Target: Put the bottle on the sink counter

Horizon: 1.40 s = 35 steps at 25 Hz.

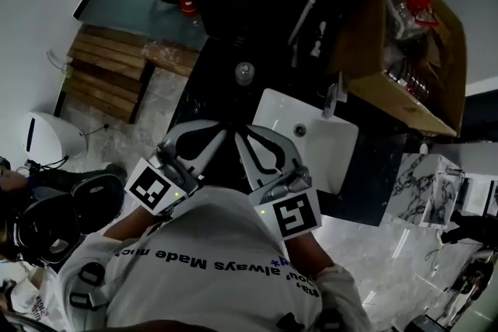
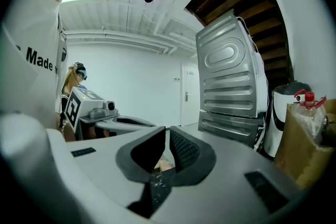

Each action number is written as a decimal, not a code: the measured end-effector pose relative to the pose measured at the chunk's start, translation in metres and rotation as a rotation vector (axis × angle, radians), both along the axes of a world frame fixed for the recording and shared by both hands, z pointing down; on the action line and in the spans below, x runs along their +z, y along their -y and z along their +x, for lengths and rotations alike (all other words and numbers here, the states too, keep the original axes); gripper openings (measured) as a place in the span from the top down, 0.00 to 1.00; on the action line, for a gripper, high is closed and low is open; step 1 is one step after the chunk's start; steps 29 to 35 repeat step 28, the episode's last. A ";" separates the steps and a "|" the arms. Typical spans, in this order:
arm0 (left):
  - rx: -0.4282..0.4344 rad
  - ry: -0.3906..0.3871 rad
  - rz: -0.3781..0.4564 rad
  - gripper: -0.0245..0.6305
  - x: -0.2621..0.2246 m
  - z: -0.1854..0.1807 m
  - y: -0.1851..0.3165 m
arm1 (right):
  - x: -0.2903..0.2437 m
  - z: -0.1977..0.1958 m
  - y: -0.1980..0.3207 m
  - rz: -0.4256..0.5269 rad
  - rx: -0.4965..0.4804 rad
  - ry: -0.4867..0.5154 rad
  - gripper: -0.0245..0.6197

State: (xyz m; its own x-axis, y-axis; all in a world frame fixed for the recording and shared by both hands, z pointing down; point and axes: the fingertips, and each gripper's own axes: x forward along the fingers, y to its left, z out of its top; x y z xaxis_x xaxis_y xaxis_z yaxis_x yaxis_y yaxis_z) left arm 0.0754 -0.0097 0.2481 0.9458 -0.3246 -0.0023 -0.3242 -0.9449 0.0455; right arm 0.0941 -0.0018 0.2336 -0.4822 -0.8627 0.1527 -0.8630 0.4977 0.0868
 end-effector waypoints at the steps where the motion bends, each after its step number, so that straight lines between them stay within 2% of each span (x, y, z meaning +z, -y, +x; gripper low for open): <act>1: 0.002 -0.001 0.002 0.96 -0.003 -0.001 -0.001 | -0.003 -0.001 -0.002 0.002 0.001 0.003 0.92; 20: -0.007 -0.006 0.008 0.96 -0.012 -0.021 -0.016 | -0.015 -0.021 -0.016 0.020 -0.001 -0.006 0.94; 27: -0.004 -0.005 -0.003 0.96 0.002 -0.017 -0.017 | 0.003 -0.014 -0.014 0.010 0.001 -0.051 0.95; 35: -0.004 -0.007 -0.006 0.96 0.004 -0.016 -0.017 | 0.006 -0.013 -0.014 0.007 0.002 -0.053 0.95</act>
